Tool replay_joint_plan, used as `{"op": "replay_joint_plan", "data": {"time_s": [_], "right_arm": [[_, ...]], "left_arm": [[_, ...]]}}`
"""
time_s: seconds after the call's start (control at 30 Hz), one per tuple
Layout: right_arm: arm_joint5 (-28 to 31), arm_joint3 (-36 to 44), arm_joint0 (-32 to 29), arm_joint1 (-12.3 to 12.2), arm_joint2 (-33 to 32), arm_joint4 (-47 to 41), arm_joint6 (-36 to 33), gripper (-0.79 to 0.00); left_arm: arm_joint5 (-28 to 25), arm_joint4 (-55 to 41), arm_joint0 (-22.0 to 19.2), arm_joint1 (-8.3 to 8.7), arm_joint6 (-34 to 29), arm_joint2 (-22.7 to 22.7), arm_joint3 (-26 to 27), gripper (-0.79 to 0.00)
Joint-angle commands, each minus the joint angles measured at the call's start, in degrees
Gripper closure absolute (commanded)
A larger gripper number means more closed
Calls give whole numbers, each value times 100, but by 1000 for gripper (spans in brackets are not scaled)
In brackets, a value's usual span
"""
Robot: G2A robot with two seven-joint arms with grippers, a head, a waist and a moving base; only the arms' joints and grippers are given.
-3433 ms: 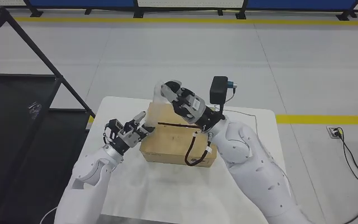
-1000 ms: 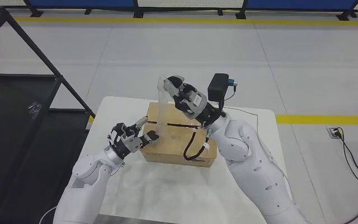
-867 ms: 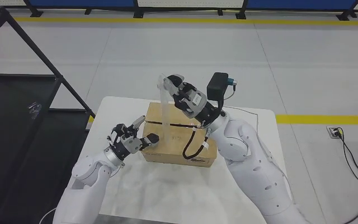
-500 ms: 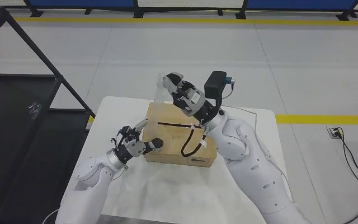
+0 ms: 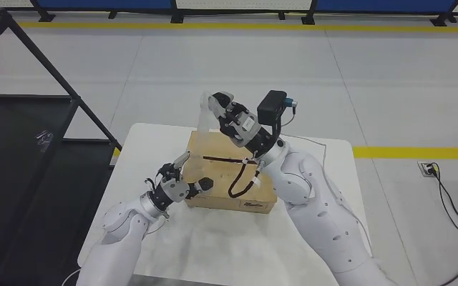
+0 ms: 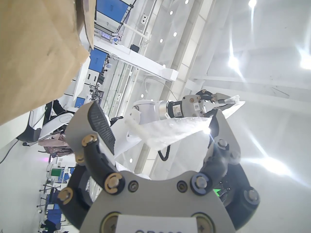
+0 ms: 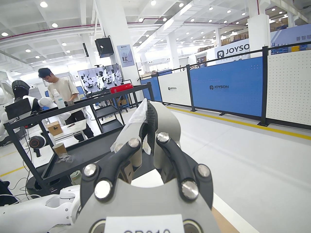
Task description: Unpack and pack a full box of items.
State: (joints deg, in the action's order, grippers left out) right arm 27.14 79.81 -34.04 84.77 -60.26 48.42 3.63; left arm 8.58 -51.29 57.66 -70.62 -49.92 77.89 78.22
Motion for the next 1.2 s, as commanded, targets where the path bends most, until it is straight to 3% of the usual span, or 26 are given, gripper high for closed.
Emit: {"op": "replay_joint_plan", "data": {"time_s": [0.0,0.53,0.83,1.17], "right_arm": [[-35,4,-6,4,-8,32,0,0],[-283,6,-67,63,-26,110,168,0],[-518,90,-129,112,-76,-159,220,0],[-1000,278,-224,193,-87,-555,246,0]], "left_arm": [[-17,-26,-4,-3,12,-9,-10,-785],[-406,-270,87,-32,38,-46,37,-785],[-1538,772,242,-19,261,-108,259,-785],[-2760,2097,461,-47,1093,-322,538,-785]]}}
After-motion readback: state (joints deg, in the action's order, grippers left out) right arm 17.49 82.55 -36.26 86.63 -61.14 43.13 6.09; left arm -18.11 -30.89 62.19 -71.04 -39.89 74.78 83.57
